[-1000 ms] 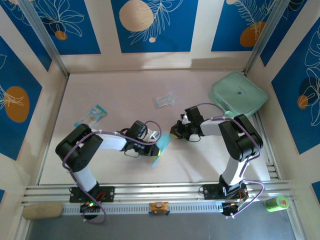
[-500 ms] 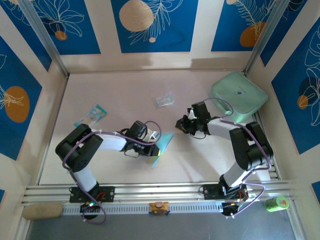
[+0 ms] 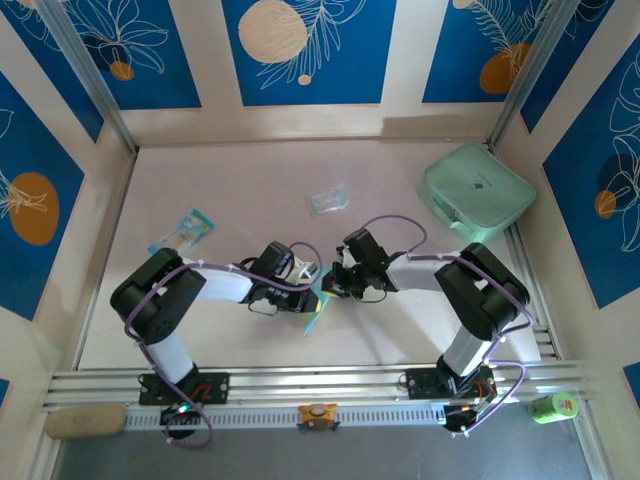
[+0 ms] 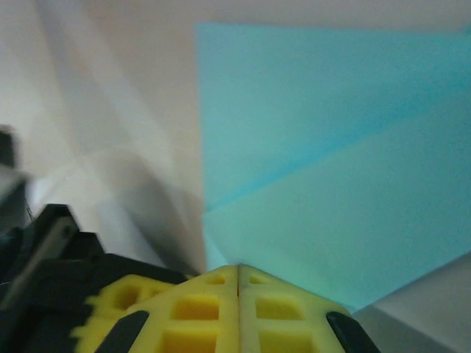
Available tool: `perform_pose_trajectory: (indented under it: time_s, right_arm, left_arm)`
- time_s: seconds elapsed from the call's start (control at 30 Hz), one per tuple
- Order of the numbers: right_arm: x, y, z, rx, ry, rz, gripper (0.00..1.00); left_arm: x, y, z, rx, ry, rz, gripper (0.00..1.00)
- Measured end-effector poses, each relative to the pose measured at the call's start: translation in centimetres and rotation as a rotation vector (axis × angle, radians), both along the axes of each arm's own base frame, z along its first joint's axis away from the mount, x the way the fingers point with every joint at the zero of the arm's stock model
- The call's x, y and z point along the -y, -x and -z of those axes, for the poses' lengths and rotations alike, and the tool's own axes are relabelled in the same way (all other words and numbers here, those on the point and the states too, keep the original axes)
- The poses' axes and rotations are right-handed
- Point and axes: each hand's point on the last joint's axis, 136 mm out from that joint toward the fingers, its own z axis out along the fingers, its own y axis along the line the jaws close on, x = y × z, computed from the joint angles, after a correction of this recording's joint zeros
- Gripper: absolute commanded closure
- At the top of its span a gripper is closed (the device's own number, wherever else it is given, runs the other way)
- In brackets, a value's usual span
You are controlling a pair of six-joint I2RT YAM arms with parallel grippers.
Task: Fold a paper plane with a square sheet of paper (pick it up from the middle)
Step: Fold the wing for the fifth time at the center of the table.
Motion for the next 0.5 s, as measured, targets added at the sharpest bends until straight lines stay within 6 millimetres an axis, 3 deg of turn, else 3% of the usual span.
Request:
perform_pose_trajectory:
  time_s: [0.5]
  right_arm:
    - [0.1,-0.5,0.2,-0.006,-0.03,0.024,0.97]
  left_arm:
    - [-1.2,2.1,-1.3,-0.04,0.006,-0.009,0.96]
